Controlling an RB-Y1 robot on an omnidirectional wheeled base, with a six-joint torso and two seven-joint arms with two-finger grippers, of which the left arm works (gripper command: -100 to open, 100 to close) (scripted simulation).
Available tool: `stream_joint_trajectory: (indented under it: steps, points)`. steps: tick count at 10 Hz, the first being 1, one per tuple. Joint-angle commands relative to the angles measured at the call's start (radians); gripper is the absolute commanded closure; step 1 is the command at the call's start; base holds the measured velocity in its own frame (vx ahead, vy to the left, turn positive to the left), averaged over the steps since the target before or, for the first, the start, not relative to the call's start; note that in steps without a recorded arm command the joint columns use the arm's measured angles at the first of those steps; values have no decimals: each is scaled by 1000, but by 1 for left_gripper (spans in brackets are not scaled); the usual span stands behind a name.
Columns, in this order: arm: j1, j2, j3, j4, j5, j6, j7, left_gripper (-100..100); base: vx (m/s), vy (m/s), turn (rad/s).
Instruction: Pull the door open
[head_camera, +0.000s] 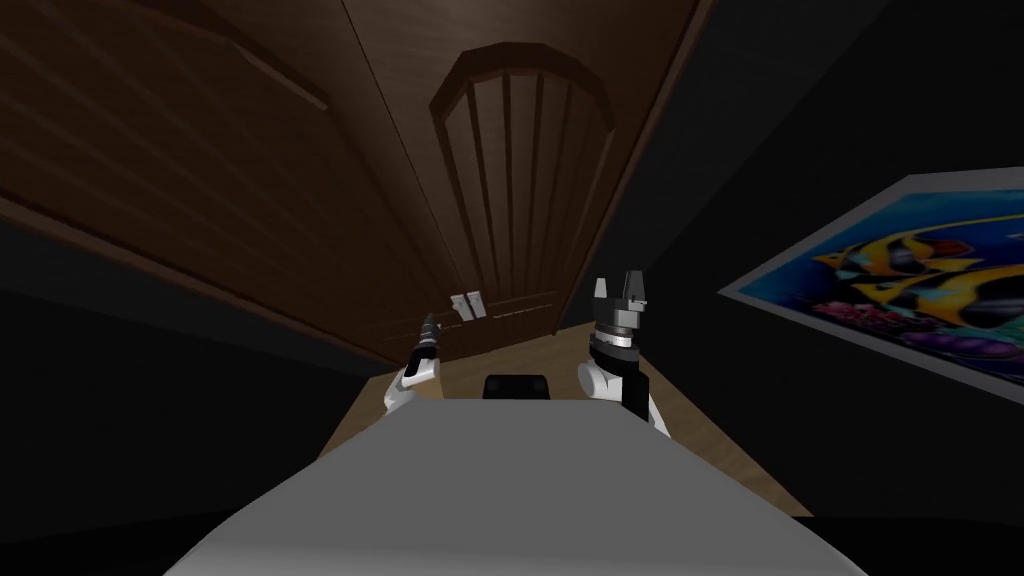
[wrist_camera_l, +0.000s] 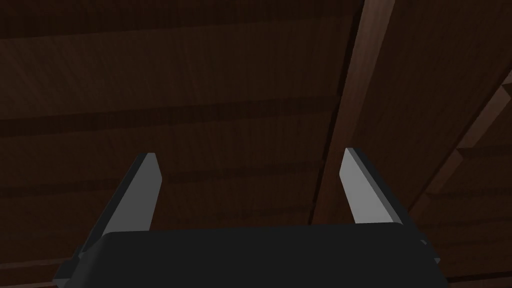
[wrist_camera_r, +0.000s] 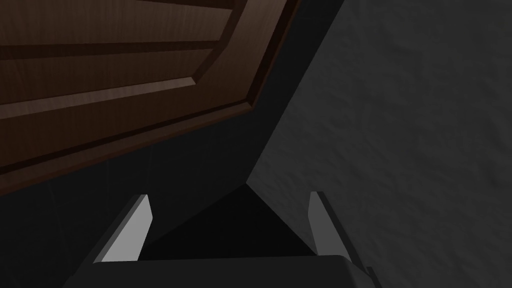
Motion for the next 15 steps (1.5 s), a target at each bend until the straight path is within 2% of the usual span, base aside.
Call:
stream_joint_trajectory:
  steps: [1,2,3,4,9,10,13,15]
  points:
    - [-17,-7,-20,-3,-2,-4,2,-100,223,-13,-137]
    - [-34,-17,-39,-9,-5,-5,1,-100,217,-69,-150]
    - [-18,-16,-28,-12,-4,-5,-1,-100,100,-33,-28]
    - [-18,-16,-28,-12,-4,-5,-1,100,-12,6,29]
    - [-18,-16,-28,-12,-4,-5,-1,100,-22,7,0]
    - [1,-6,-13,-10,-1,-4,1,-100,-133,68,153]
    - [11,-5,-18,-18,0,-5,6,-100,-190,-7,26]
    - [12,-11,-40,-32,-2,-7,11,-100,-201,-66,-48]
